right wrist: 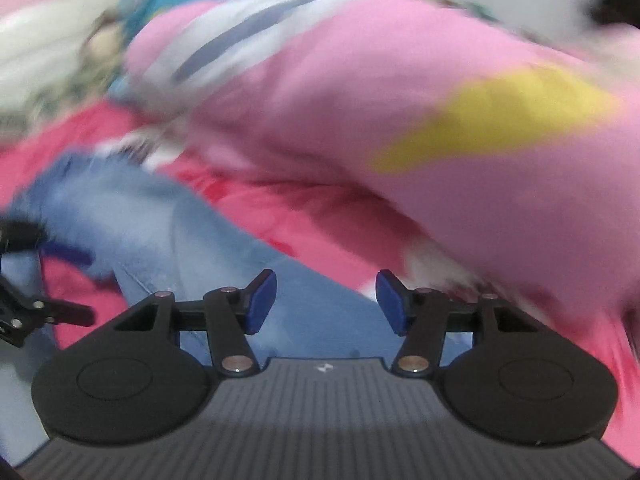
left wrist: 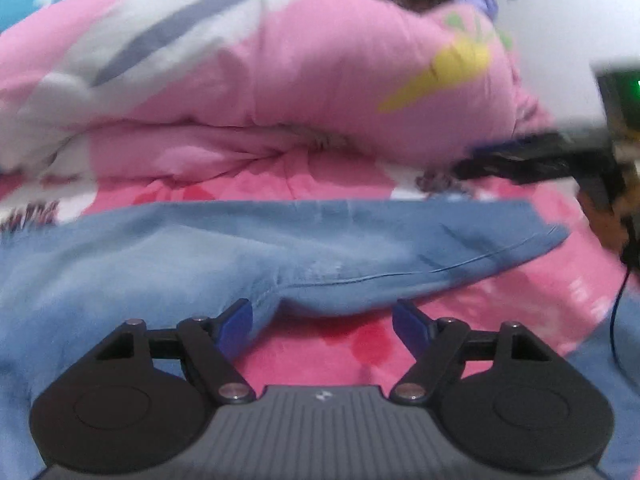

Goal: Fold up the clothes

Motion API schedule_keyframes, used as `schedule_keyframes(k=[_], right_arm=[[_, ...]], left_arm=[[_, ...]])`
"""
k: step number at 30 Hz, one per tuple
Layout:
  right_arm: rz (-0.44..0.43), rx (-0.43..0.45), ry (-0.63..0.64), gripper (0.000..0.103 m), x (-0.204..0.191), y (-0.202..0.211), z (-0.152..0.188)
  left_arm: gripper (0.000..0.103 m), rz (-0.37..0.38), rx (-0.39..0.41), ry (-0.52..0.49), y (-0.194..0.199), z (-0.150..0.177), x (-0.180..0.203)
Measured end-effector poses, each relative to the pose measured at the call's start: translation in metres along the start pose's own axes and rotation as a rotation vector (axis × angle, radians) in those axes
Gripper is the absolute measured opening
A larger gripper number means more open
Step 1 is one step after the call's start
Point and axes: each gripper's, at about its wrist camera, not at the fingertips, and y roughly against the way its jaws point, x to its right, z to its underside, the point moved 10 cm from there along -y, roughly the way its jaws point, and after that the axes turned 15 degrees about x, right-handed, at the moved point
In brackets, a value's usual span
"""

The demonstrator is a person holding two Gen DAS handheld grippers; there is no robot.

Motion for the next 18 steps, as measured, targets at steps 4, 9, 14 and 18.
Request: schedule_keyframes(k=[4, 9, 14, 18], right_arm=[[-0.119, -0.031, 0.092, 0.054, -0.023, -0.068, 0.003], [-0.186, -0.155, 0.163, 0.024, -0.035, -0.109, 0.028], [-0.107, -0.113, 0.180, 0.003, -0.030, -0.109, 0.015], [-0.053, -0.099, 0.238, 0.003, -0.030, -0.124, 0.019]], left_arm=[[0.078, 0.034, 0.003, -0.079, -0.019, 0.015, 0.006], [0.079, 0.054, -0.059, -0.130, -0.031, 0.043, 0.011], [0.079, 0.066, -0.046, -0.141, -0.030, 0.046, 0.015], [0.079, 0.068, -0.043, -0.156, -0.028, 0.047, 0.017]])
